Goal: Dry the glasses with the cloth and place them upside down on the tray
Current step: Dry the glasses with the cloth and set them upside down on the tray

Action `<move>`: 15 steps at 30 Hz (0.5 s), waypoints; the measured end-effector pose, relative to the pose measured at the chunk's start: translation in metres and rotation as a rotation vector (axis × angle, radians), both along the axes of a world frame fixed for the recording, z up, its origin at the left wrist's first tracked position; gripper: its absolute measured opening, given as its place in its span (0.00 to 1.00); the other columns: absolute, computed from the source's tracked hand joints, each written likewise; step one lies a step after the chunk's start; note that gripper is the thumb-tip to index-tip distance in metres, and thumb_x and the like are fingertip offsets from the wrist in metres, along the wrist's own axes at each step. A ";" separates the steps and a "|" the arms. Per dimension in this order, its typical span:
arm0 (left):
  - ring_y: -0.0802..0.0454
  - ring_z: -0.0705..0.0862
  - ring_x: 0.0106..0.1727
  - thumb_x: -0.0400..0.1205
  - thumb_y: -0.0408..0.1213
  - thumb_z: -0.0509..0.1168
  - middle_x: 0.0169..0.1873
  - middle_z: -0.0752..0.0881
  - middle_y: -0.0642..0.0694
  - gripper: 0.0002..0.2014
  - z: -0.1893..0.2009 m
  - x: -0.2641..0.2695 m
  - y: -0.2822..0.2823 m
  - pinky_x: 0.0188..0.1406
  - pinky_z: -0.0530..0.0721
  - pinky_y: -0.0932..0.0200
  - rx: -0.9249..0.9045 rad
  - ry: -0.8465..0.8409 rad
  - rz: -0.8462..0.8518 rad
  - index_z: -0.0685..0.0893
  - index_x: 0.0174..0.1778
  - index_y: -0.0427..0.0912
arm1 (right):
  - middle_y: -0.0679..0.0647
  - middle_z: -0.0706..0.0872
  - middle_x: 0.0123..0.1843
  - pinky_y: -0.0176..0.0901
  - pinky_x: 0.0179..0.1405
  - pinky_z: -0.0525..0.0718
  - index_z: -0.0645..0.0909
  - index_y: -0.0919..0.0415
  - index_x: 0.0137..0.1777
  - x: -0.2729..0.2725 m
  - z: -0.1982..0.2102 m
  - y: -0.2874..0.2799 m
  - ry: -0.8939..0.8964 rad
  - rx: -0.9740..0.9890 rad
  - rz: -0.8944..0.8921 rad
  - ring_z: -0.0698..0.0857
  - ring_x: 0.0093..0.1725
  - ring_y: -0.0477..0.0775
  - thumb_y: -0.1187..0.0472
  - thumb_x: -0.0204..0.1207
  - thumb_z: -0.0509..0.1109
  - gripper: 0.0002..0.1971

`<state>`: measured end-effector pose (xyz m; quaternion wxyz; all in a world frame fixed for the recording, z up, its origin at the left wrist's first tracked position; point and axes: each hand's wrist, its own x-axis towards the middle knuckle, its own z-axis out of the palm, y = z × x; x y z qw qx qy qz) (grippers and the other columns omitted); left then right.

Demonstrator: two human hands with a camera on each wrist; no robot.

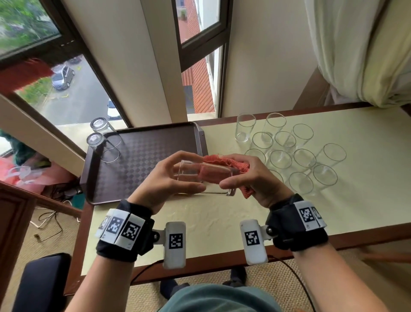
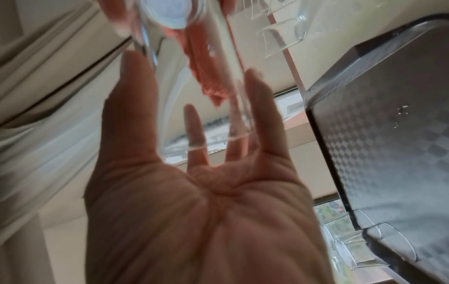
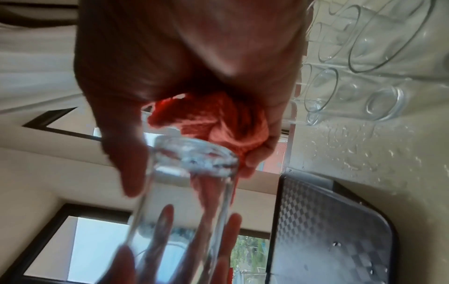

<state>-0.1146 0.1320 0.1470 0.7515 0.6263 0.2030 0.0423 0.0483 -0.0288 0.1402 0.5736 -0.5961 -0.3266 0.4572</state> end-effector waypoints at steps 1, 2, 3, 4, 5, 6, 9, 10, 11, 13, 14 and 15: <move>0.39 0.90 0.58 0.46 0.50 0.91 0.56 0.91 0.41 0.38 0.000 -0.001 -0.001 0.56 0.89 0.49 0.025 -0.029 0.044 0.89 0.53 0.53 | 0.61 0.91 0.55 0.77 0.59 0.81 0.87 0.57 0.63 -0.003 0.001 0.001 0.016 0.016 -0.031 0.87 0.57 0.73 0.56 0.54 0.84 0.33; 0.40 0.90 0.58 0.46 0.51 0.91 0.55 0.91 0.42 0.37 0.000 -0.002 -0.002 0.57 0.89 0.50 0.045 -0.058 0.090 0.89 0.53 0.54 | 0.55 0.92 0.54 0.68 0.55 0.82 0.86 0.53 0.63 -0.006 0.000 0.002 0.025 0.033 -0.070 0.88 0.54 0.65 0.56 0.56 0.83 0.30; 0.41 0.91 0.57 0.46 0.52 0.90 0.55 0.91 0.43 0.37 -0.001 -0.002 -0.004 0.56 0.89 0.50 0.058 -0.080 0.134 0.90 0.52 0.54 | 0.49 0.92 0.52 0.58 0.50 0.83 0.85 0.49 0.62 -0.010 -0.001 0.001 0.029 0.053 -0.118 0.88 0.51 0.56 0.56 0.59 0.81 0.27; 0.41 0.91 0.57 0.46 0.52 0.90 0.55 0.92 0.44 0.37 -0.001 -0.003 -0.006 0.56 0.90 0.49 0.069 -0.096 0.176 0.89 0.52 0.55 | 0.45 0.91 0.52 0.47 0.46 0.83 0.83 0.44 0.62 -0.016 -0.002 0.001 0.033 0.076 -0.171 0.87 0.50 0.49 0.55 0.65 0.77 0.23; 0.42 0.91 0.57 0.46 0.51 0.90 0.55 0.92 0.45 0.37 -0.001 -0.003 -0.008 0.55 0.90 0.49 0.087 -0.110 0.212 0.89 0.52 0.55 | 0.43 0.91 0.53 0.39 0.43 0.82 0.82 0.39 0.61 -0.022 -0.003 0.001 0.043 0.101 -0.218 0.85 0.50 0.46 0.54 0.71 0.72 0.18; 0.43 0.91 0.56 0.47 0.48 0.90 0.55 0.92 0.47 0.36 -0.002 -0.002 -0.011 0.54 0.90 0.49 0.111 -0.122 0.240 0.88 0.53 0.54 | 0.40 0.90 0.55 0.37 0.42 0.80 0.82 0.35 0.61 -0.028 -0.004 0.001 0.066 0.120 -0.262 0.84 0.52 0.46 0.53 0.77 0.67 0.15; 0.45 0.91 0.55 0.53 0.38 0.89 0.52 0.92 0.50 0.33 -0.006 0.001 -0.018 0.50 0.91 0.54 0.154 -0.134 0.334 0.86 0.55 0.50 | 0.32 0.87 0.61 0.36 0.45 0.80 0.76 0.34 0.68 -0.038 -0.005 0.005 0.119 0.129 -0.355 0.84 0.53 0.37 0.58 0.90 0.55 0.18; 0.45 0.91 0.55 0.54 0.36 0.86 0.51 0.92 0.49 0.32 -0.006 0.002 -0.019 0.49 0.90 0.56 0.141 -0.137 0.354 0.86 0.55 0.49 | 0.33 0.86 0.63 0.33 0.44 0.80 0.74 0.35 0.70 -0.039 -0.003 0.006 0.126 0.130 -0.359 0.84 0.53 0.34 0.59 0.91 0.53 0.18; 0.44 0.91 0.55 0.54 0.35 0.86 0.51 0.92 0.48 0.32 -0.007 0.002 -0.019 0.48 0.90 0.57 0.130 -0.141 0.359 0.86 0.55 0.49 | 0.32 0.86 0.63 0.31 0.43 0.81 0.74 0.35 0.70 -0.039 -0.003 0.007 0.125 0.125 -0.363 0.84 0.52 0.32 0.59 0.91 0.52 0.18; 0.43 0.91 0.56 0.53 0.38 0.89 0.53 0.92 0.46 0.34 -0.005 0.003 -0.017 0.50 0.90 0.55 0.128 -0.148 0.333 0.86 0.56 0.50 | 0.33 0.86 0.63 0.31 0.42 0.81 0.74 0.36 0.71 -0.035 -0.002 0.010 0.110 0.103 -0.382 0.85 0.54 0.33 0.57 0.91 0.52 0.17; 0.43 0.91 0.56 0.51 0.43 0.89 0.54 0.92 0.45 0.35 -0.004 0.003 -0.016 0.51 0.91 0.53 0.129 -0.150 0.324 0.87 0.55 0.51 | 0.36 0.86 0.66 0.34 0.44 0.82 0.73 0.39 0.75 -0.034 -0.002 0.013 0.107 0.089 -0.388 0.85 0.60 0.37 0.55 0.91 0.52 0.17; 0.43 0.91 0.56 0.50 0.47 0.89 0.54 0.92 0.45 0.36 -0.002 0.003 -0.016 0.52 0.91 0.52 0.129 -0.154 0.324 0.87 0.55 0.52 | 0.40 0.85 0.69 0.36 0.46 0.82 0.72 0.43 0.78 -0.033 -0.002 0.014 0.106 0.079 -0.391 0.84 0.66 0.42 0.53 0.91 0.52 0.19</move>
